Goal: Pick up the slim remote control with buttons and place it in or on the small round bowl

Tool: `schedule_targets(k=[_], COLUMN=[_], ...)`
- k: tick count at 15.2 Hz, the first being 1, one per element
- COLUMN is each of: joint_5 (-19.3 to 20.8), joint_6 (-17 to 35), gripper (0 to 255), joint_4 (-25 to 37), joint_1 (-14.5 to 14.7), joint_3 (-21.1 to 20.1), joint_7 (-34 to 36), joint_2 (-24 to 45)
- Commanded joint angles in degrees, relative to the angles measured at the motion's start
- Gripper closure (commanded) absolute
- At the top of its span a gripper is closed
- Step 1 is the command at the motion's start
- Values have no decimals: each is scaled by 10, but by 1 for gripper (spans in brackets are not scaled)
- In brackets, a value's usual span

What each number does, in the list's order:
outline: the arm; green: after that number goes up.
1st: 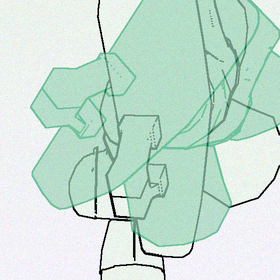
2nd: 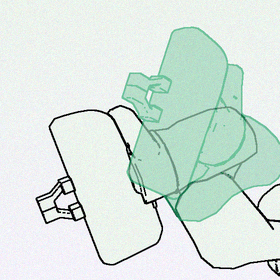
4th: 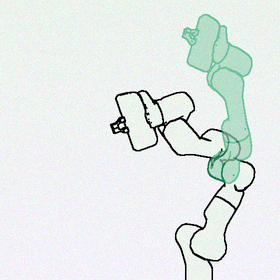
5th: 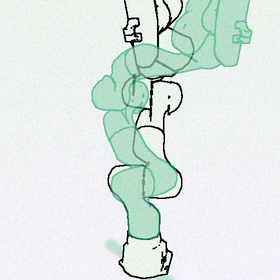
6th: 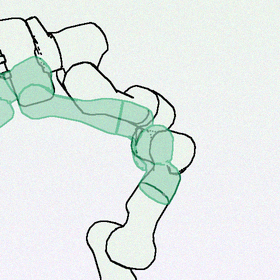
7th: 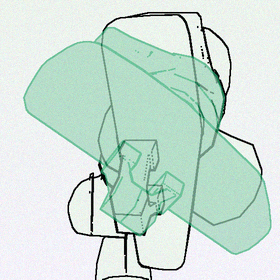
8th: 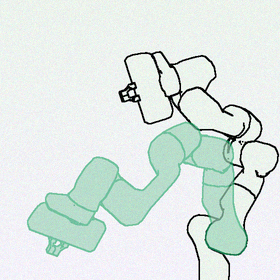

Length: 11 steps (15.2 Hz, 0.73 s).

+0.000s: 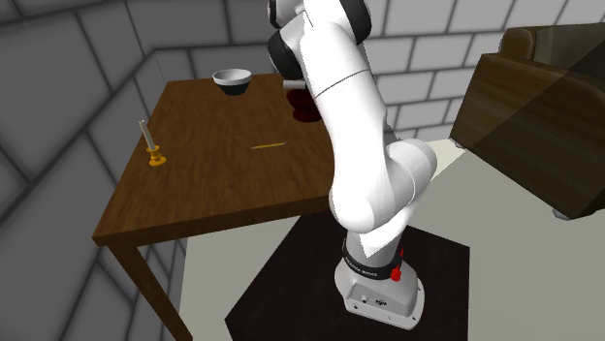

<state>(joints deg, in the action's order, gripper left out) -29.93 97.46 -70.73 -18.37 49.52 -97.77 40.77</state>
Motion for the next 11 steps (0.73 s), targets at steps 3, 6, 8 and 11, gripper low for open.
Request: schedule_targets(k=[3,6,8,11], joint_5=[-4,-6,-6,-6], joint_6=[28,37,37,37], gripper=[255,255,255,255], joint_4=[-28,-36,-36,-36], joint_1=[7,9,9,9], joint_3=[-2,-3,-3,-3], joint_7=[-5,-7,-7,-7], joint_2=[4,6,6,6])
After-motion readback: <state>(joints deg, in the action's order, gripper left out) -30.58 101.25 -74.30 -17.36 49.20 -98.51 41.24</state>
